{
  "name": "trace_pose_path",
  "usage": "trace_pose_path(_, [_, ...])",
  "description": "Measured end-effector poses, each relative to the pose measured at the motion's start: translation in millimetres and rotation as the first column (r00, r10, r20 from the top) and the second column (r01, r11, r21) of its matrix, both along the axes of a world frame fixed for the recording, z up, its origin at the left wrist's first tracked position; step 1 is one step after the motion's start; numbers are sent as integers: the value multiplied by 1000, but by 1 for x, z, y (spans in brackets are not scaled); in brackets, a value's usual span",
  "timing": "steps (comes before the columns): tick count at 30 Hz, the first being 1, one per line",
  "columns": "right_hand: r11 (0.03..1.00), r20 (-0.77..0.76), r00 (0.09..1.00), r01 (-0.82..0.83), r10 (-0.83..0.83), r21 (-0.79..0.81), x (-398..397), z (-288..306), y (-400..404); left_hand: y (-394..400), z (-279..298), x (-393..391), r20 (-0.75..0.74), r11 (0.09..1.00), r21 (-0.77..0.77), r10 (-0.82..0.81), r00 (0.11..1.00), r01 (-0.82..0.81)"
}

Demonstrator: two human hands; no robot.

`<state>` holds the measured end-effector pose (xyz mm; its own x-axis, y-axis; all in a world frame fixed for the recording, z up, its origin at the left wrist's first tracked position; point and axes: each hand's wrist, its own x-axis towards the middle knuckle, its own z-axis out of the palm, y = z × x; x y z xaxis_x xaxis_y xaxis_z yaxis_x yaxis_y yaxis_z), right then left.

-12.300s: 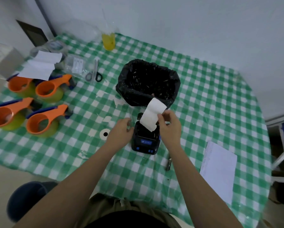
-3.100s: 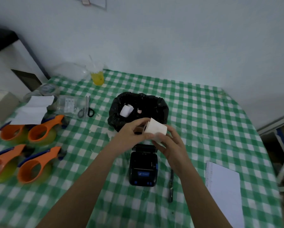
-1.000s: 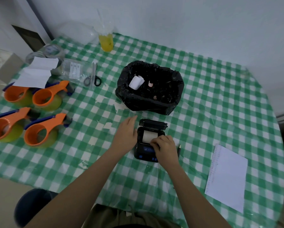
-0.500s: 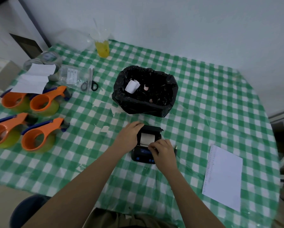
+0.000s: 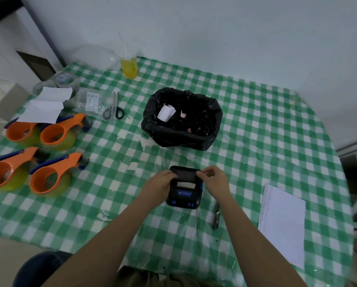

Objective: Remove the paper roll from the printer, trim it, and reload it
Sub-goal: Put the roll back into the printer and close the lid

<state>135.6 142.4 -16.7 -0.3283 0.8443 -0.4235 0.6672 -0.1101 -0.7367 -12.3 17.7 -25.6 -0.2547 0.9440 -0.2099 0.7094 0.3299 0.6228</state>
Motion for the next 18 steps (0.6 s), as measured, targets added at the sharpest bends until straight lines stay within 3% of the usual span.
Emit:
trace_pose_path(7, [993, 106, 994, 29, -17, -112, 8, -15, -1, 19, -2, -8, 146, 967, -78, 251, 957, -242])
trace_pose_path(12, [982, 215, 968, -98, 132, -161, 5, -11, 10, 33, -8, -16, 228, 914, -211, 390, 892, -346])
trace_pose_path(18, [953, 380, 877, -236, 293, -190, -8, -7, 21, 31, -15, -19, 124, 892, -308, 382, 916, -330])
